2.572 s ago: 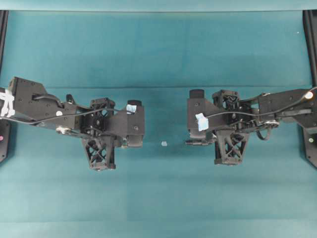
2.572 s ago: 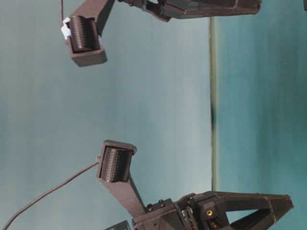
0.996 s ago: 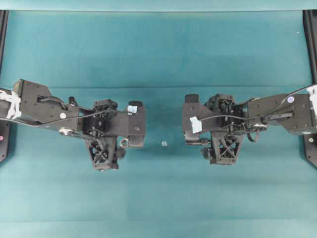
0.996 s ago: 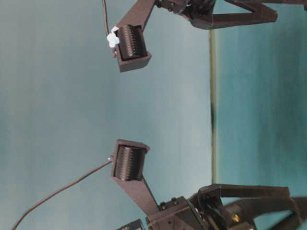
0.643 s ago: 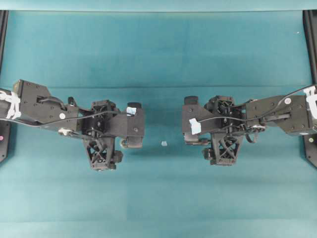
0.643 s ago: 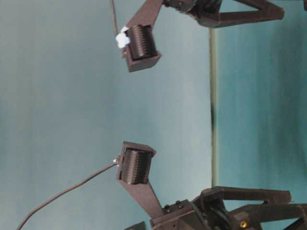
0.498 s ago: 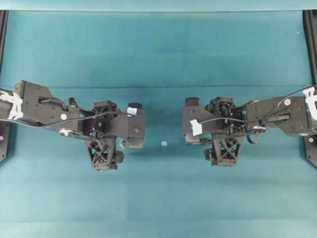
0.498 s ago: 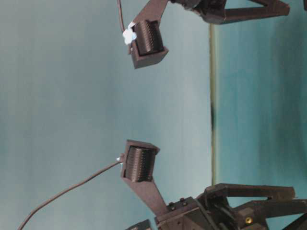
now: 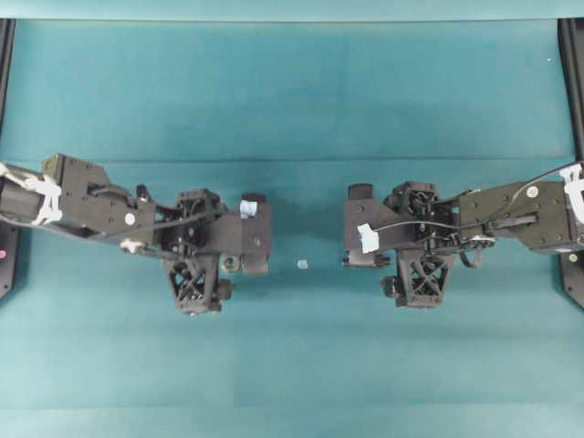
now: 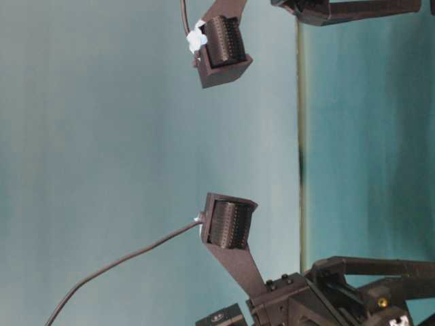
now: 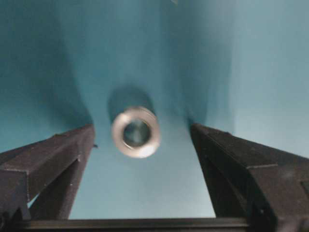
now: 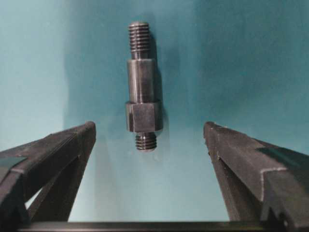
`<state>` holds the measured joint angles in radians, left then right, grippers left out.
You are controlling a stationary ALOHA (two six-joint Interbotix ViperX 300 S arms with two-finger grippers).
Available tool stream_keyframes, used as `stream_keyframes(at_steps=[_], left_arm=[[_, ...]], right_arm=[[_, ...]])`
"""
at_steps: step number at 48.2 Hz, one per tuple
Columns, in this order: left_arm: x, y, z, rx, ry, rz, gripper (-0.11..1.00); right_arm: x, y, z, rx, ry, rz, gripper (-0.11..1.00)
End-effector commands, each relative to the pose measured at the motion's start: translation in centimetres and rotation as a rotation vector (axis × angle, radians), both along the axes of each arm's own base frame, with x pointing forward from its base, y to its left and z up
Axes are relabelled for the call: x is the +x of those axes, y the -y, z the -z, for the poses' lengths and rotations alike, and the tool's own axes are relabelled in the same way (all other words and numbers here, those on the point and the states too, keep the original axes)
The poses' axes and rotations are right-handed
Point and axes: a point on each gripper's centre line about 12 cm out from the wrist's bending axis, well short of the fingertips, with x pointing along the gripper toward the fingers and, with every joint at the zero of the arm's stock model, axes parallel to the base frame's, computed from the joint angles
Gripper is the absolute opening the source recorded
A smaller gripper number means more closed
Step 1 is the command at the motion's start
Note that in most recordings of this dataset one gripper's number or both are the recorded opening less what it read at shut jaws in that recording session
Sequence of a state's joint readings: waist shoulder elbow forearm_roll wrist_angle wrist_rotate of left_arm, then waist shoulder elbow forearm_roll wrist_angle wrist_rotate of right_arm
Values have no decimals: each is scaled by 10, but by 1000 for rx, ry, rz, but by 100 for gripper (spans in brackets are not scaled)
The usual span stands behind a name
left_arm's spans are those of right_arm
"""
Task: Insert the washer onto the shaft with both hands.
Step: 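Descend and close left gripper on washer, right gripper on shaft hex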
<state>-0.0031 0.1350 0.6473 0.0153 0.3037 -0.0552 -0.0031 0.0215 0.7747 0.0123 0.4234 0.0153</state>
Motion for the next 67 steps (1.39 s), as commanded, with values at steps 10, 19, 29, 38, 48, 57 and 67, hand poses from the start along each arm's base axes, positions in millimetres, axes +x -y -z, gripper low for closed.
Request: stream_keyframes(at_steps=[10, 19, 29, 38, 48, 57, 67], left_arm=[[2, -3, -2, 3, 17, -6, 93], [3, -3, -2, 5, 17, -2, 93], [3, -3, -2, 5, 17, -2, 93], [3, -4, -2, 4, 15, -4, 93], [2, -3, -2, 4, 14, -3, 93], [1, -4, -1, 4, 9, -5, 93], [-1, -3, -1, 2, 6, -5, 93]], right_arm=[[3, 0, 0, -1, 18, -1, 81], [3, 0, 2, -1, 14, -2, 81], [3, 0, 3, -2, 11, -5, 81], [3, 0, 3, -2, 14, -5, 81], [6, 0, 2, -4, 28, -7, 80], [7, 2, 7, -4, 14, -3, 80], [8, 2, 7, -4, 14, -3, 80]])
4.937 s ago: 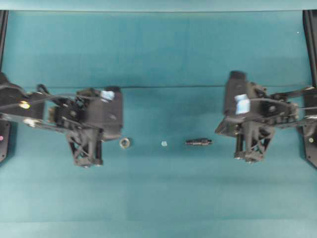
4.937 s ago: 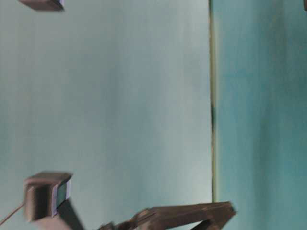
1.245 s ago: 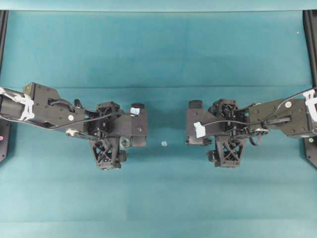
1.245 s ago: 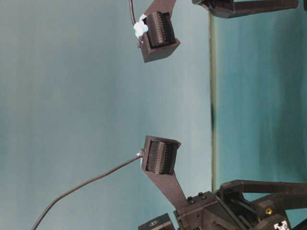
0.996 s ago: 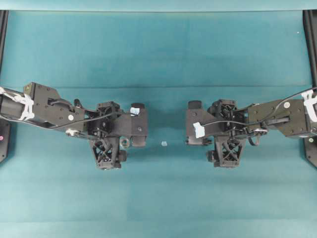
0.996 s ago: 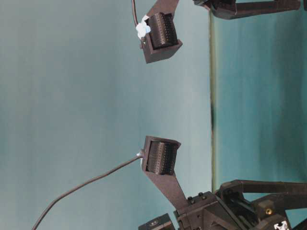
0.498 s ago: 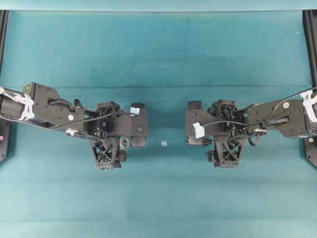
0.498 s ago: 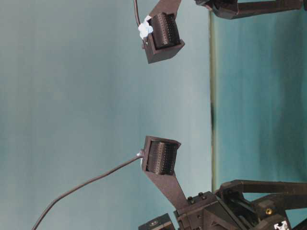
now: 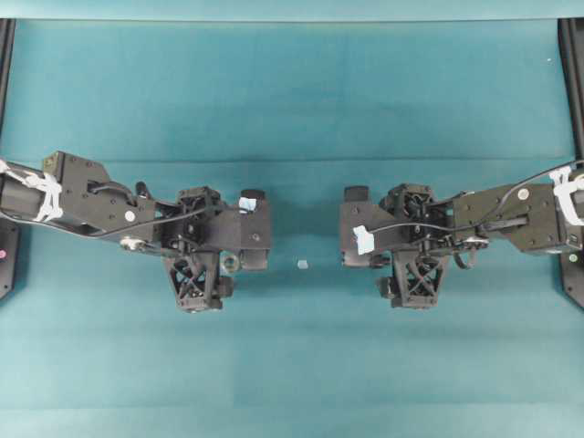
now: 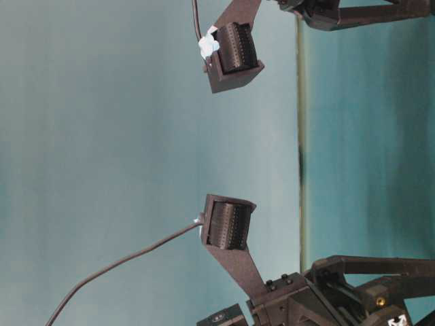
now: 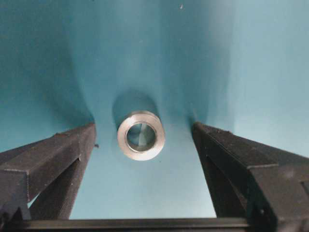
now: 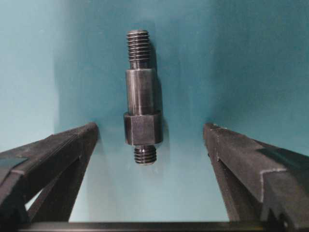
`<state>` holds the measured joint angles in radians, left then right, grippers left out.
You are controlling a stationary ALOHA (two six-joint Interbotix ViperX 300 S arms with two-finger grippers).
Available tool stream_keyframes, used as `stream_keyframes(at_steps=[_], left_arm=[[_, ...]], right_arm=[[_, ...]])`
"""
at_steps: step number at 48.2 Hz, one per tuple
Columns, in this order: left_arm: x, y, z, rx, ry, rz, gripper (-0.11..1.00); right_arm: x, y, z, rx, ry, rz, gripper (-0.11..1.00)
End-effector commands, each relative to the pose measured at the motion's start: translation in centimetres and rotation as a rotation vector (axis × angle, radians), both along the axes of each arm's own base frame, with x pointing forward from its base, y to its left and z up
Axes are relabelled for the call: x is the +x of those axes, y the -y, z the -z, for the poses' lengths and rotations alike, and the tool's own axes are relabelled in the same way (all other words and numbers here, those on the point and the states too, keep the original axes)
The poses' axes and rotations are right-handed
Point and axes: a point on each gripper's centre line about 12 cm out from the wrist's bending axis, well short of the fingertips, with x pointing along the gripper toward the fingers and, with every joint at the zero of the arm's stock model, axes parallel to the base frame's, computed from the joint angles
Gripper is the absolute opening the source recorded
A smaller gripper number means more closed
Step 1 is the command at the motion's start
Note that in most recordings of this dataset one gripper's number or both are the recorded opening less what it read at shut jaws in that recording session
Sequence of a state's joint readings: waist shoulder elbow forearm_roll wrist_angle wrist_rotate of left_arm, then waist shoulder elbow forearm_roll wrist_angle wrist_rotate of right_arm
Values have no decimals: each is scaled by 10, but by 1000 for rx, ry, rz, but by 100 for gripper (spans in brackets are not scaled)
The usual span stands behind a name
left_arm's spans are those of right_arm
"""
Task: Insert the washer onto the shaft with both hands.
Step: 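Descend and close left gripper on washer, right gripper on shaft hex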
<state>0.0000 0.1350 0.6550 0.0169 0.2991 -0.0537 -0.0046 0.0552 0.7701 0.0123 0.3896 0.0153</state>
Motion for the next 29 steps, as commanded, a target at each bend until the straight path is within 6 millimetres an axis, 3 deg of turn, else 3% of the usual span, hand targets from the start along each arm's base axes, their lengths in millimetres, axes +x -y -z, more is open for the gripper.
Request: stream_keyframes(at_steps=[1, 8, 17, 22, 29], left_arm=[[1, -1, -2, 1, 8, -2, 93], [1, -1, -2, 1, 8, -1, 93], [2, -1, -4, 1, 12, -1, 90], [1, -1, -4, 1, 14, -2, 82], [1, 0, -4, 0, 14, -2, 60]], right_arm=[[3, 1, -1, -4, 9, -5, 80], [3, 1, -1, -4, 9, -5, 75], [5, 1, -2, -3, 17, -4, 60], [6, 2, -2, -3, 20, -2, 49], [6, 1, -2, -4, 20, -5, 30]])
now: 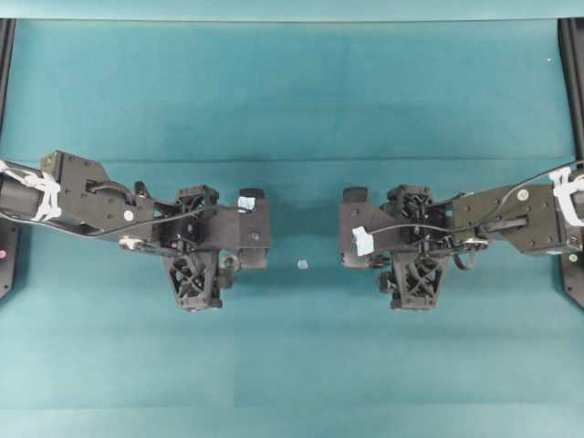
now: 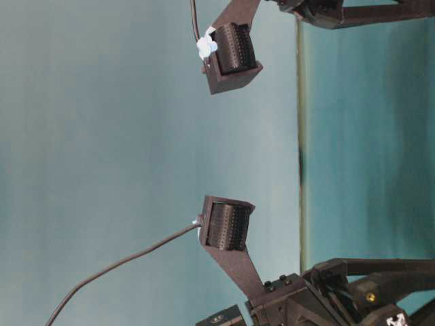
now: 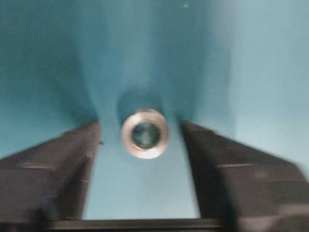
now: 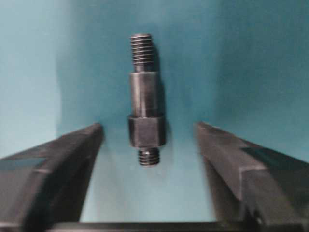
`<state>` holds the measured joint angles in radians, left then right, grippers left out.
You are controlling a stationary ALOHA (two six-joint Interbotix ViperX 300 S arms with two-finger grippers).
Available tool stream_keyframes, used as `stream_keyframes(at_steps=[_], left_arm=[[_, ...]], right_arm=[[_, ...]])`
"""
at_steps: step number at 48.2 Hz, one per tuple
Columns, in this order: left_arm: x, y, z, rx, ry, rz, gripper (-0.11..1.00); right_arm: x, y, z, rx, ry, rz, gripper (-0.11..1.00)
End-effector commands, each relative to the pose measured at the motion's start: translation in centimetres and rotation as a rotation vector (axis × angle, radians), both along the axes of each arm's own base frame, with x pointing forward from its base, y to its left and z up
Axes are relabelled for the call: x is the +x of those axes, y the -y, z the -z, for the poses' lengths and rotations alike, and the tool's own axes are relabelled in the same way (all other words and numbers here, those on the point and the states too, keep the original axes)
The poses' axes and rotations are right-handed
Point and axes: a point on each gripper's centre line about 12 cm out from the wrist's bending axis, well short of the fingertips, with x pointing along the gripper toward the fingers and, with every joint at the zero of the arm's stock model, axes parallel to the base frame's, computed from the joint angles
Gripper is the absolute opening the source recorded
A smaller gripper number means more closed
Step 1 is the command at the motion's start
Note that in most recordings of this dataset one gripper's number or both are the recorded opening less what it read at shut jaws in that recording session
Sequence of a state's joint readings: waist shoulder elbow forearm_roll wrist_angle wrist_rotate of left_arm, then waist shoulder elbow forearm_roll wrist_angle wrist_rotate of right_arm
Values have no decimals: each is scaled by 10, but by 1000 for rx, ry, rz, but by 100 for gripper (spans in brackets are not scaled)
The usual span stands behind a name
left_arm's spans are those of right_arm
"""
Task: Insert the washer onto the shaft with both hands.
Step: 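Descend and close left gripper on washer, right gripper on shaft hex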
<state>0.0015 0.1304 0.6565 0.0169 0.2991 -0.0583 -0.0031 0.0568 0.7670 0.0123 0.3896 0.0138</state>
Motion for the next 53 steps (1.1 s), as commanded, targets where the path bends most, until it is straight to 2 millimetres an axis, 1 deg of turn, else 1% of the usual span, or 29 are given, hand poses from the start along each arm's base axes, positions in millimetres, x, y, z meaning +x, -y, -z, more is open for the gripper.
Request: stream_keyframes(at_steps=[1, 6, 7, 13, 47, 53], left_arm=[[2, 1, -4, 2, 12, 5, 58], [2, 2, -4, 3, 12, 8, 38], [2, 2, -4, 4, 12, 11, 36], [2, 3, -4, 2, 14, 12, 36], [3, 5, -4, 3, 15, 17, 36], [3, 5, -9, 3, 28, 17, 36]], right_arm=[[5, 2, -2, -3, 18, -1, 27], [5, 2, -2, -3, 20, -2, 15], [5, 2, -2, -3, 20, -2, 13], [6, 2, -4, -3, 21, -2, 1], [6, 2, -4, -3, 14, -2, 0], [7, 2, -6, -2, 25, -1, 0]])
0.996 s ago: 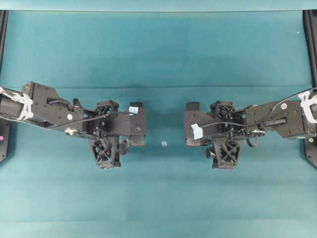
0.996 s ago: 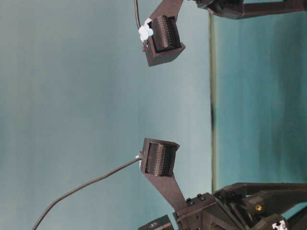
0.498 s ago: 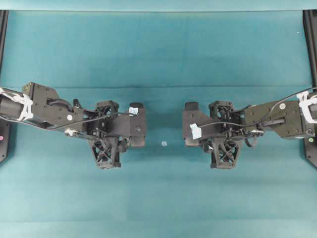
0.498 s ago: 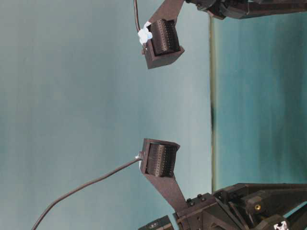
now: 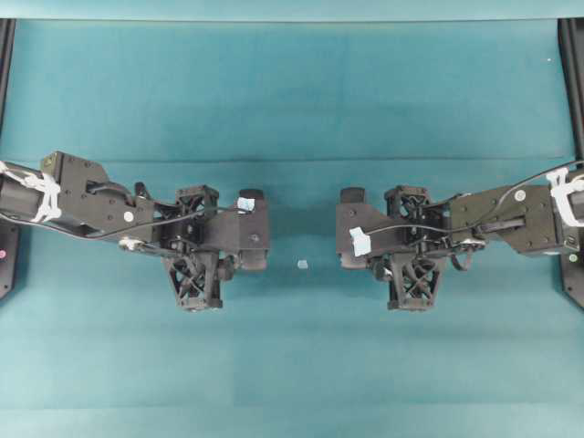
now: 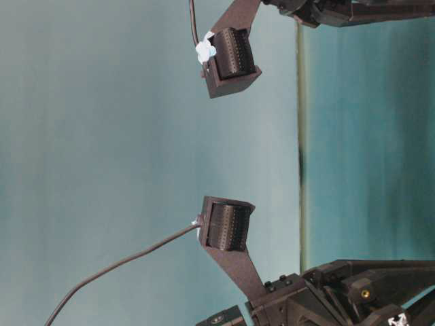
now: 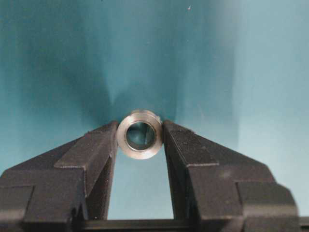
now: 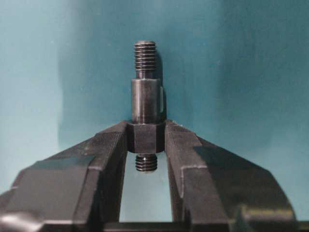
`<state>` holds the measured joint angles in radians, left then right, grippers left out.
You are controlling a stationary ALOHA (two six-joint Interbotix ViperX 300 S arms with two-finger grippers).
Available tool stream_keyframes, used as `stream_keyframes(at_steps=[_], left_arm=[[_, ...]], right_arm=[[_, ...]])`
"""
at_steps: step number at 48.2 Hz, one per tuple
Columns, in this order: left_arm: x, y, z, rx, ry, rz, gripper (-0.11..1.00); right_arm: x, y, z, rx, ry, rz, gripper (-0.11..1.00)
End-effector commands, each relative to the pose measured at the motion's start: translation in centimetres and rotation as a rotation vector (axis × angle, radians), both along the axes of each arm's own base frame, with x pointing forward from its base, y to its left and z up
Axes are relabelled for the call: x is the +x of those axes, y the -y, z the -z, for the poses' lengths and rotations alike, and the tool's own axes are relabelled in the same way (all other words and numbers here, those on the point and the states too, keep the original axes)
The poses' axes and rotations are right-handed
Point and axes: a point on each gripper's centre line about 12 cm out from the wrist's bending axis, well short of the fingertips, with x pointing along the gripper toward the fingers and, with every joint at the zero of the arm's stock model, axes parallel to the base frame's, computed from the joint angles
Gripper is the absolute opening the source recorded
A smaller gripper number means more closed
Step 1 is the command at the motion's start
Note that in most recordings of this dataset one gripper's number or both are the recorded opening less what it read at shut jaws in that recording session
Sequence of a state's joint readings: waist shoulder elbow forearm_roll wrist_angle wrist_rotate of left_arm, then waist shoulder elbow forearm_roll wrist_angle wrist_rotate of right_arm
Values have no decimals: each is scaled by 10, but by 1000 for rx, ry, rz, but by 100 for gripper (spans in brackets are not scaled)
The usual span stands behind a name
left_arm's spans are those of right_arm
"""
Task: Insert the washer onto the shaft with both hands.
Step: 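Descend and close left gripper on washer, right gripper on shaft hex, then lift washer and shaft and bring them toward each other midair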
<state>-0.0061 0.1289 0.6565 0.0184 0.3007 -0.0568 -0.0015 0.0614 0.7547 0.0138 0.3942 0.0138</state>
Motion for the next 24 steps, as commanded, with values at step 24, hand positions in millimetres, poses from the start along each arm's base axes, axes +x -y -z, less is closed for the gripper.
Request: stream_keyframes(at_steps=[24], left_arm=[[-6, -5, -62, -10, 339, -20, 36]], right_arm=[[0, 3, -33, 4, 273, 23, 0]])
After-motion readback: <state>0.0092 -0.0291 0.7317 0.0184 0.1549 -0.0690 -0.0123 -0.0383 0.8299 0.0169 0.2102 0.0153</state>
